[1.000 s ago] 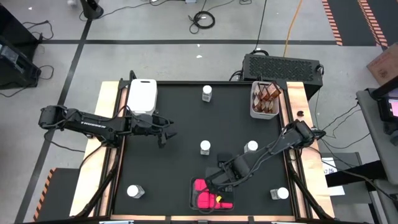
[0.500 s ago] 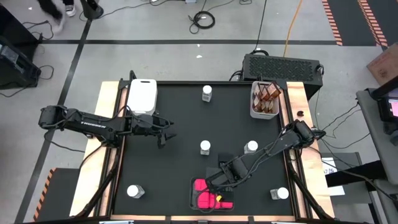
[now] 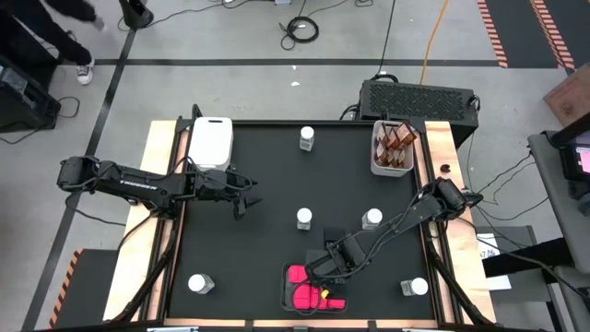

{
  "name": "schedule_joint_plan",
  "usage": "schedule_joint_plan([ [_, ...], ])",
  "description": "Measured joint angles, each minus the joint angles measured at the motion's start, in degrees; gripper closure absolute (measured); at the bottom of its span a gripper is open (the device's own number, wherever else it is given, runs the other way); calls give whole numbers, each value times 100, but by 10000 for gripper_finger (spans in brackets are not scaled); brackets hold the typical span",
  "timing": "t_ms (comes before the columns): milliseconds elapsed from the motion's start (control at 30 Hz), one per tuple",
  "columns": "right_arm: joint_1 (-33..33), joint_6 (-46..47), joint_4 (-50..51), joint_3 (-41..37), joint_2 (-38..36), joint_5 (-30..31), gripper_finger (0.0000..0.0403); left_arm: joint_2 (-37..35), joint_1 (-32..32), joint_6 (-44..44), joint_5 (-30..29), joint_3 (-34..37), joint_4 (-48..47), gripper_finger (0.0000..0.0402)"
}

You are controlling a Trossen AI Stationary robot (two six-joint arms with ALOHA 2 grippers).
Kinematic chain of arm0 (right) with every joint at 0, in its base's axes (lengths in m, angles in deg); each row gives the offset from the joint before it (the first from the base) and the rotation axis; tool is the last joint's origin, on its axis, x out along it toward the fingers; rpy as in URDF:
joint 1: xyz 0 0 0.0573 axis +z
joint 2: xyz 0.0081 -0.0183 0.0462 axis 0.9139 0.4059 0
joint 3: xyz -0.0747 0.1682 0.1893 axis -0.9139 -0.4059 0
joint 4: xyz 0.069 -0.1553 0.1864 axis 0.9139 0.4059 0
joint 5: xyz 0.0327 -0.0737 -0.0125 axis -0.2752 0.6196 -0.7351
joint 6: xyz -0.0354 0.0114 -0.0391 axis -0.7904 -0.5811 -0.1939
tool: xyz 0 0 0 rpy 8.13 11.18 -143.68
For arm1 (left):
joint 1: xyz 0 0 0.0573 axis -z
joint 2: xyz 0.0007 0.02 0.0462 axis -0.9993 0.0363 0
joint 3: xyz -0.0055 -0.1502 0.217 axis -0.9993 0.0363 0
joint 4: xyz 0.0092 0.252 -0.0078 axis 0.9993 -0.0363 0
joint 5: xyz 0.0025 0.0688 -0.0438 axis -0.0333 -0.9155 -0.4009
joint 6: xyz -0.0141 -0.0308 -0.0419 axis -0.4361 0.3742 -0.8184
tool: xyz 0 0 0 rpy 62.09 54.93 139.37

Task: Sort spices by type
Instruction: Put the red seasoning can into the black bin

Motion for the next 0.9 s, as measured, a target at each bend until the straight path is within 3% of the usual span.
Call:
schedule_joint_plan([
  [900,0,-111,-32,2,0,-104,195,0,0,149,0,0,3,91],
])
